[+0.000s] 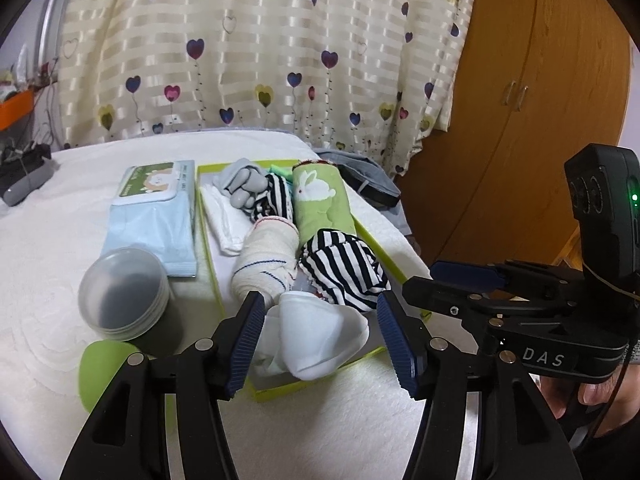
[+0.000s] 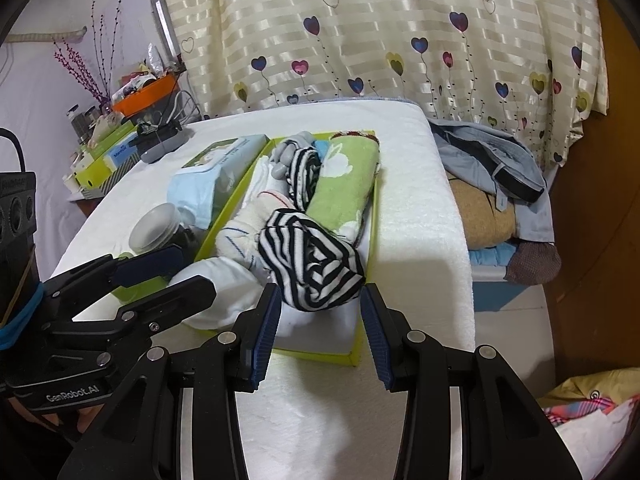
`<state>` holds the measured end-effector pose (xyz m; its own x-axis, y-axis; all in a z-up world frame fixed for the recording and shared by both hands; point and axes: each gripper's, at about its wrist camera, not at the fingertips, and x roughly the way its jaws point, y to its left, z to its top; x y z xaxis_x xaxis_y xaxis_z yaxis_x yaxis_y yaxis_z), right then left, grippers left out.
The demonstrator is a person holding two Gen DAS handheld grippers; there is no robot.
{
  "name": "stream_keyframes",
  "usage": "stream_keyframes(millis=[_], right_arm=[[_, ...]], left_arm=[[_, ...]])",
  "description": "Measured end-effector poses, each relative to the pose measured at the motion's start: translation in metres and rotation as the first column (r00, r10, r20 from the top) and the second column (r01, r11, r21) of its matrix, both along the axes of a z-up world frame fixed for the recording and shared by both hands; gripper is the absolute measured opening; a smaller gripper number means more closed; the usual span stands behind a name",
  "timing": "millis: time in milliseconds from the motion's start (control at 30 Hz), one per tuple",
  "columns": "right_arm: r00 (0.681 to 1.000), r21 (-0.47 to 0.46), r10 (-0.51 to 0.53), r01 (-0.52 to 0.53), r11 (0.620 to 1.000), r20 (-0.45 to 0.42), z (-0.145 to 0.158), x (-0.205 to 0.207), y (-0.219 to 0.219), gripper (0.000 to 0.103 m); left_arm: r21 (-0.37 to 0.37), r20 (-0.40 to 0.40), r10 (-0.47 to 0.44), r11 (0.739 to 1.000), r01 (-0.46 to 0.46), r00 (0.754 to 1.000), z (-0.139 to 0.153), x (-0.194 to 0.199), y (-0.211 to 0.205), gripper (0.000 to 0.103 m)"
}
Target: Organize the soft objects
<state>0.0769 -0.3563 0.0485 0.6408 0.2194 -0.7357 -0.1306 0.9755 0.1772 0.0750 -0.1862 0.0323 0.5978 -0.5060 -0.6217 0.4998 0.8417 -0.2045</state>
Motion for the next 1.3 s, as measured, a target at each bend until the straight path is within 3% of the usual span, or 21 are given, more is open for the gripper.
stream_keyframes(millis=[267,500,700,1033,1300], right_arm=[[1.0,-0.001,-0.014,0.014,1.0,0.012,0.0,-0.021,0.019,0.043],[0.999,-0.042,-0.048,0.048,0.998,0.001,-0.019,-0.044,0.048,0.043],[0.998,-0.045,-0.066,0.066,0.997,-0.008,-0.025,-0.056,0.061,0.051],[0.998,-0.063,-0.066,0.066,0.996,0.013,-0.018,-0.072,0.074,0.051],[0.999,-0.069,-0.045,0.046,0.997,0.018,-0.016,-0.074,0.079,0.051]], left_arm=[[0.005,0.04,0.072,0.997,-0.073,0.997,0.01,-0.025,0.03,0.058],[0.083,0.043,0.142,0.986,-0.146,0.989,-0.001,-0.05,0.051,0.058],[0.115,0.022,0.188,0.975,-0.189,0.982,-0.01,-0.058,0.064,0.058],[0.102,-0.016,0.201,0.975,-0.199,0.979,-0.014,-0.063,0.073,0.058],[0.141,0.034,0.224,0.964,-0.227,0.974,-0.009,-0.07,0.071,0.058]])
